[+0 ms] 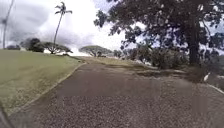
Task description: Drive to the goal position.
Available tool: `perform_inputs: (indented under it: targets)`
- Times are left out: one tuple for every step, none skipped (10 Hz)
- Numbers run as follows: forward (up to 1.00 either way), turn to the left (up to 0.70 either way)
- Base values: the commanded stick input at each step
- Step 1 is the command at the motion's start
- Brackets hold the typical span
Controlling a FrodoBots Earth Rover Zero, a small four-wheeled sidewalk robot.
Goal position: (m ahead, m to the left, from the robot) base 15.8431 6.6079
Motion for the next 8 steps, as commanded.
perform_inputs:
  targets:
    - [0.70,0.35]
    - [0.70,0.35]
    - [0.70,0.02]
    - [0.70,0.00]
    - [0.70,0.00]
    - [0.70,0.00]
    - [0.70,0.00]
    - [0.70,0.00]
